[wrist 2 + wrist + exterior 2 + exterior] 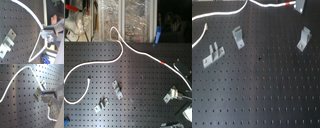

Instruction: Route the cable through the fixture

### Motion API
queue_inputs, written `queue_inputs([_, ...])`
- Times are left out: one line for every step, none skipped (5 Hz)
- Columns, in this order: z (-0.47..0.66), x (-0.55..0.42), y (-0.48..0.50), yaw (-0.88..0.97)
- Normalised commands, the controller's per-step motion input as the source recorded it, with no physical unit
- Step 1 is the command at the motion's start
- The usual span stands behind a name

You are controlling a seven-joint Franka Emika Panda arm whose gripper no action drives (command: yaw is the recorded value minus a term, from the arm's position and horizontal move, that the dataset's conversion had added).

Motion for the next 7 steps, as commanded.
queue_inputs([0.01,-0.005,-0.004,0.00])
queue_inputs([0.39,-0.267,0.253,-0.18])
queue_inputs([0.39,-0.259,0.340,-0.17])
queue_inputs([0.38,-0.130,0.428,-0.07])
queue_inputs([0.44,0.077,0.412,-0.23])
queue_inputs([0.46,0.075,0.421,-0.13])
queue_inputs([0.43,-0.117,0.368,0.00])
